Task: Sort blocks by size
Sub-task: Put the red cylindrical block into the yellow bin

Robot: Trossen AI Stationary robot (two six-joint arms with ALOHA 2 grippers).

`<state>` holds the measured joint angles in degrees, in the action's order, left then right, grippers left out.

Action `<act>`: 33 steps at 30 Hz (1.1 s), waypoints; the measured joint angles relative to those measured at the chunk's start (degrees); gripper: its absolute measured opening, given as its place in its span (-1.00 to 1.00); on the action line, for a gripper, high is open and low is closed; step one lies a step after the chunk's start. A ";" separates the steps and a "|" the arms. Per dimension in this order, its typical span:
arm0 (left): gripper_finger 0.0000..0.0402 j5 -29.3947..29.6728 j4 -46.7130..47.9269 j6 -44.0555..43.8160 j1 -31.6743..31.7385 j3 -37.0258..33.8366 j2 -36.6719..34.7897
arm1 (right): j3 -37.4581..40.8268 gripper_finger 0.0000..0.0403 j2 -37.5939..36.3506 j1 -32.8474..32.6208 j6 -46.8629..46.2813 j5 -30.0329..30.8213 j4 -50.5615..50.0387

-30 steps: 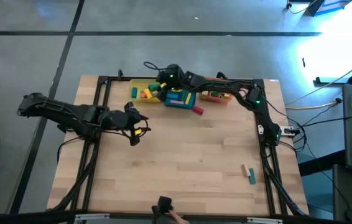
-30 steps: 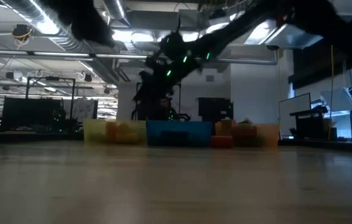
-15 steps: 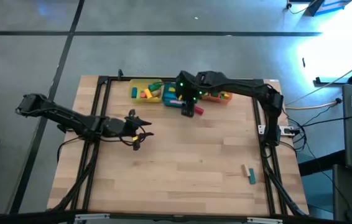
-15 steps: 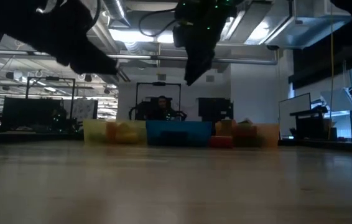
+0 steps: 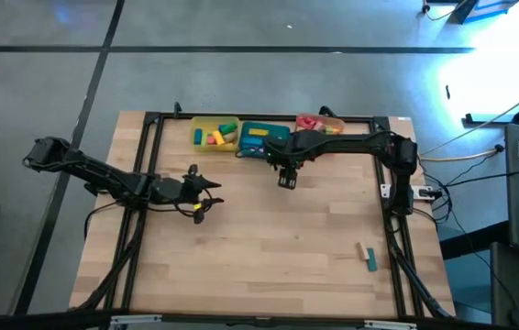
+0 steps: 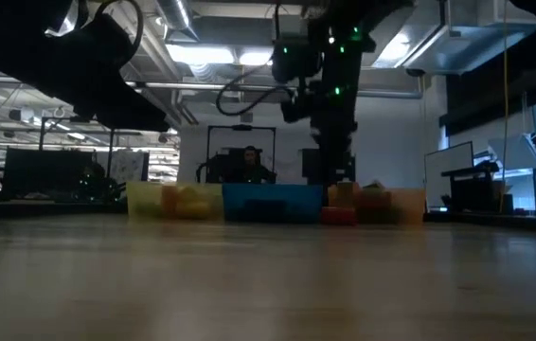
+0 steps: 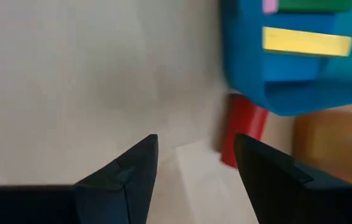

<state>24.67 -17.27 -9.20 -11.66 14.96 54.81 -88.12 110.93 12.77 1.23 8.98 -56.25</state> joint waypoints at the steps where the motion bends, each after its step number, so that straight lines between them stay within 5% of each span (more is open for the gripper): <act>1: -0.01 -0.01 0.03 0.49 0.00 0.00 0.00 | 1.17 0.06 0.00 0.01 -0.08 1.32 1.33; 8: -0.01 -0.02 0.02 0.62 0.00 0.00 0.00 | 7.64 0.06 0.00 2.15 -0.12 7.73 6.43; 25: -0.01 -0.02 0.06 0.45 0.00 0.00 0.04 | 17.19 0.05 -0.04 10.45 0.31 -4.68 18.87; 33: -0.01 -0.02 0.06 0.45 0.00 0.00 0.04 | 17.12 -0.34 -0.07 10.48 0.33 -6.65 19.00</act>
<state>24.64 -17.21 -8.75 -11.66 14.96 54.85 -71.00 110.86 23.24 1.56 2.33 -37.25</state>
